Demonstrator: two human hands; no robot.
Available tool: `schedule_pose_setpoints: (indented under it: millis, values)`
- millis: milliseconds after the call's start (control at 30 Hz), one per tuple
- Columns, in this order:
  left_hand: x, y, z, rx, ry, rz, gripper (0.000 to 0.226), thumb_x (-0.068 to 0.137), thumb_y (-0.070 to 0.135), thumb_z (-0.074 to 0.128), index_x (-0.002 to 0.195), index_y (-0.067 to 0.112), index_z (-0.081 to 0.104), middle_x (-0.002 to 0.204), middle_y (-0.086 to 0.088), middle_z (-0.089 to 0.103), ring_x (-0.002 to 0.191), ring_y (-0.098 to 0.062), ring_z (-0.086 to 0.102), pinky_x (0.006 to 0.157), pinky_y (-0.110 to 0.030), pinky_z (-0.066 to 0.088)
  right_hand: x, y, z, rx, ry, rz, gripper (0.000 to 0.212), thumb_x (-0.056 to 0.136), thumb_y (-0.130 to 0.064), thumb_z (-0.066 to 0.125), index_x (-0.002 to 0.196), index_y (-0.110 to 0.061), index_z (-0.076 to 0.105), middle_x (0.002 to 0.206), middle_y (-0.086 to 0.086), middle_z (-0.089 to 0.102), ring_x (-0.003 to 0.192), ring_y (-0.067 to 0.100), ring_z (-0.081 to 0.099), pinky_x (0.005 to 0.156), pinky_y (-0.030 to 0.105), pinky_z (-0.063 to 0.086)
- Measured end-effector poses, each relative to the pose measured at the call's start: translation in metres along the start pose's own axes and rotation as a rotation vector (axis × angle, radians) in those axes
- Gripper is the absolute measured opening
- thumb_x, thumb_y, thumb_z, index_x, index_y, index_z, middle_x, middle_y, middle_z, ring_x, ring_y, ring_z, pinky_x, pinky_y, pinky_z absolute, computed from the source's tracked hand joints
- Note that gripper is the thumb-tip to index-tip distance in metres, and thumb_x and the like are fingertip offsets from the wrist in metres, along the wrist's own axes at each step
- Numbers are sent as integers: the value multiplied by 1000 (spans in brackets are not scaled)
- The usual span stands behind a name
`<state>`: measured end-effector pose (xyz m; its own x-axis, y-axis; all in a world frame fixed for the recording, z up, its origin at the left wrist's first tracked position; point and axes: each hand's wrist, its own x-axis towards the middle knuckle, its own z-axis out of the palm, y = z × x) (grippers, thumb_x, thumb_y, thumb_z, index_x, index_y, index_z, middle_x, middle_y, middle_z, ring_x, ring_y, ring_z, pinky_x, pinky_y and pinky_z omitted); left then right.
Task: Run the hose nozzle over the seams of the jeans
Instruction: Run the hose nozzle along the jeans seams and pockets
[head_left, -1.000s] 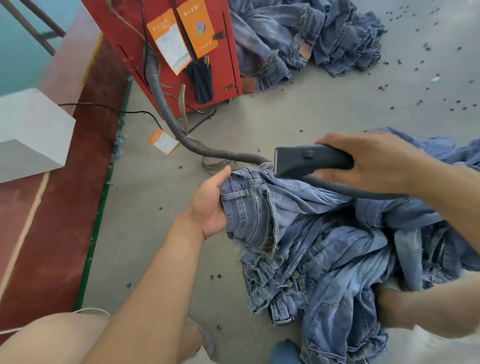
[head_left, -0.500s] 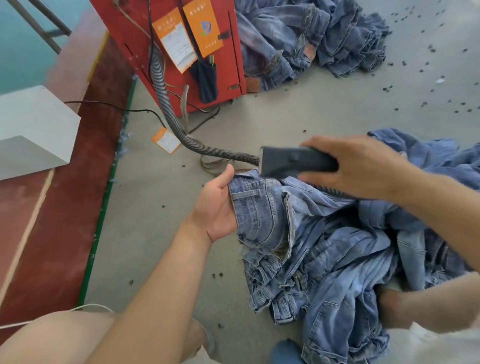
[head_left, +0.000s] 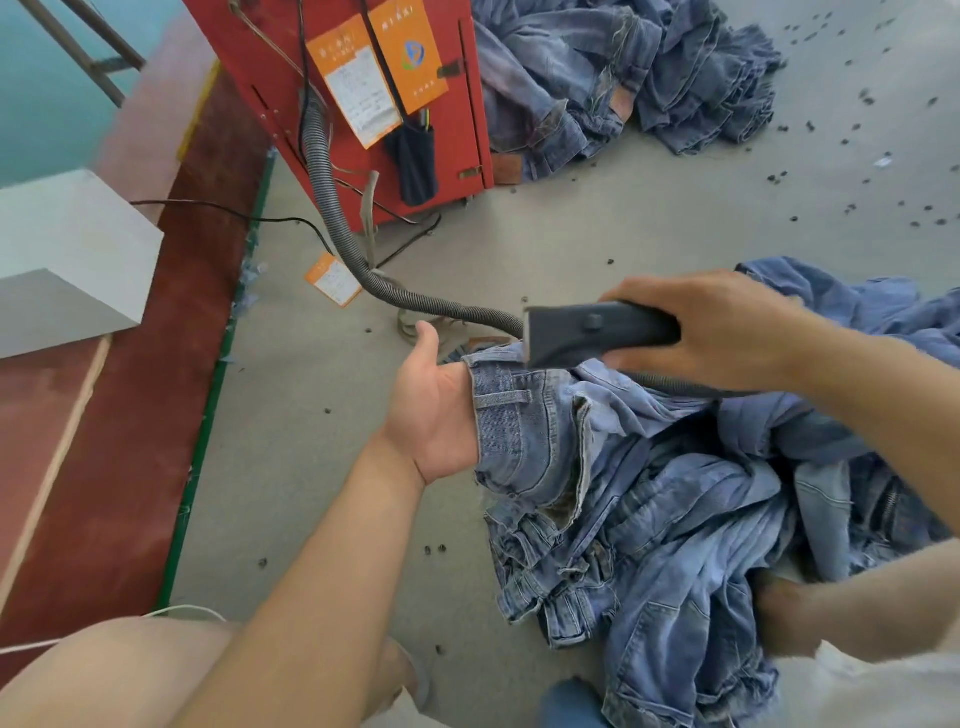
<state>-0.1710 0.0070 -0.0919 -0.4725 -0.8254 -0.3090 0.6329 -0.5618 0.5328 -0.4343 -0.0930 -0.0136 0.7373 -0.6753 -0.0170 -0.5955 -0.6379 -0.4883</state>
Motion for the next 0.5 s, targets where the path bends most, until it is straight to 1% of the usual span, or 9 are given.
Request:
schedule_pose_setpoints:
  millis: [33,100,167,267,300,367,400,467,500]
  values:
    - [-1,0,-1,-18,-19,5,120,86,91,6,151,-2,46,157,-28,42,146,-45,40,121,-59,31,-1,5,-4,-4,12,34,36,85,-66,62,118,-51,55,84,-24,67,76,-3,62,71,36,54]
    - [0,-2,-1,-36,-65,-2,122,84,92,6,152,0,44,159,-28,39,148,-45,36,123,-61,24,-4,7,-4,-29,-14,48,36,85,-67,62,117,-51,55,81,-24,66,75,-2,62,68,34,51]
    - [3,-6,1,-30,-105,-17,123,83,93,6,155,0,39,162,-28,32,151,-45,29,125,-62,14,-5,-7,6,-73,-82,-1,40,84,-70,58,120,-52,54,75,-26,62,69,-4,59,62,28,46]
    - [6,-10,-1,-55,-167,-20,122,84,92,9,156,-1,36,163,-28,28,152,-44,26,127,-59,6,-5,-30,23,-118,-95,-92,44,85,-73,53,125,-54,49,80,-22,61,70,3,57,64,32,49]
    - [6,-11,-3,-64,-166,-18,122,84,92,8,156,-3,35,163,-29,27,153,-44,25,127,-58,5,-5,-34,24,-97,-73,-109,44,86,-72,54,125,-53,50,82,-20,63,71,5,58,64,31,50]
    - [5,-14,-4,-72,-167,-13,122,84,92,8,157,-3,32,164,-31,25,153,-46,21,127,-61,7,-4,-35,19,11,-18,-137,42,87,-66,60,125,-49,54,82,-23,65,71,3,63,61,18,48]
    - [5,-16,-3,-83,-202,-12,123,84,93,8,159,-2,28,165,-31,22,154,-47,20,127,-61,8,-4,-31,14,58,26,-138,41,87,-63,63,124,-47,56,83,-26,65,74,1,64,62,15,49]
    - [5,-17,1,-127,-260,-17,125,82,95,8,161,-2,22,166,-30,18,154,-47,17,127,-60,10,-2,-21,0,102,113,-90,42,86,-66,64,122,-46,57,85,-28,66,81,-5,64,64,13,49]
    - [4,-17,2,-145,-270,-22,126,82,95,8,160,-3,22,166,-30,18,155,-47,17,126,-60,11,-2,-15,-7,96,130,-56,42,85,-69,62,120,-47,57,85,-30,66,82,-8,62,66,17,49]
